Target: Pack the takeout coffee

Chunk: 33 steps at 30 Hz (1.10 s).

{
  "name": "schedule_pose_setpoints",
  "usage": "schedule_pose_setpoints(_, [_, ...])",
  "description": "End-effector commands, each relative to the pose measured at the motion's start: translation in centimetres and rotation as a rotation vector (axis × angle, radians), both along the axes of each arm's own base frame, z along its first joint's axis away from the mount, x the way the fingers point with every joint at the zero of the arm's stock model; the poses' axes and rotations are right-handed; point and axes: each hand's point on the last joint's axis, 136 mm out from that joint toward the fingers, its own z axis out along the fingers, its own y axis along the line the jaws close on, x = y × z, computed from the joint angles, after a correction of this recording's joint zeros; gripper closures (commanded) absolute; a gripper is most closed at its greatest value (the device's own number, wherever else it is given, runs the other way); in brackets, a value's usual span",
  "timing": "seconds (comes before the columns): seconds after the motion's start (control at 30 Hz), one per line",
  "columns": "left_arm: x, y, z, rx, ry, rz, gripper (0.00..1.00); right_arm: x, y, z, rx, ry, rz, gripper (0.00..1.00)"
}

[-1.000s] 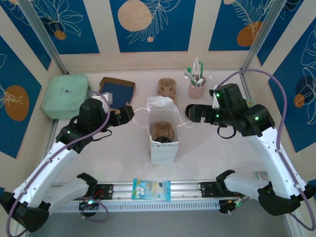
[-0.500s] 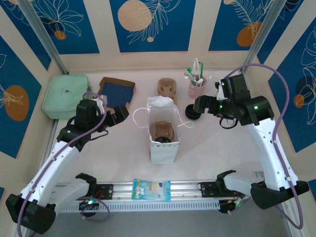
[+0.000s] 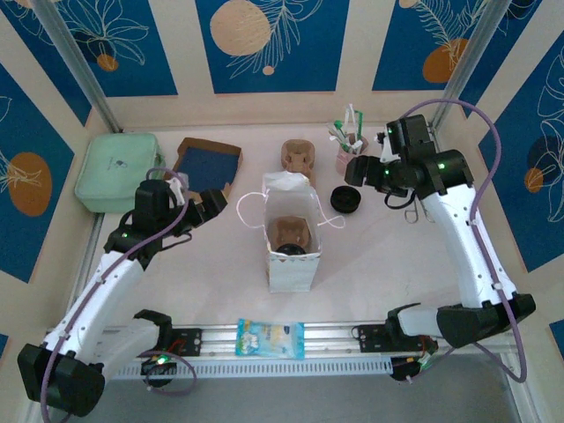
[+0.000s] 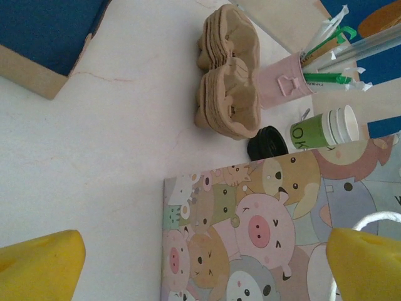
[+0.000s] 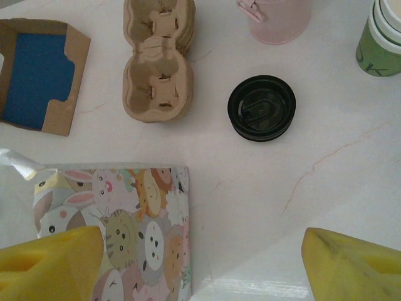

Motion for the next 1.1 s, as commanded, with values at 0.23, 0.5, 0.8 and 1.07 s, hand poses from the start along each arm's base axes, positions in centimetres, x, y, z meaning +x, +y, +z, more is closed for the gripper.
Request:
schedule_pose_setpoints(0.23, [0.3,0.3,-0.4,-0.032,-0.006,-0.003,0.02,3.2,0.2,0.0,0.000,0.002,0.011,0.22])
schedule_pose_setpoints(0.5, [0.6,0.8,-0.9,-0.050,0.007,0.003,0.03,6.7,-0.2,0.0,-0.006,0.015,0.000,0.32])
schedule_pose_setpoints(0.8, [0.4,1.1,-0.2,-0.030,-0.013,-0.001,0.03,11.0,0.2,0.0,-0.004,0.031,-0.014,0.46])
schedule_pose_setpoints(1.07, [-0.2,1.6,1.3,0.006,-0.049,-0.005,0.03,14.4,0.2,-1.0,-0.033,0.057,-0.042,0.48])
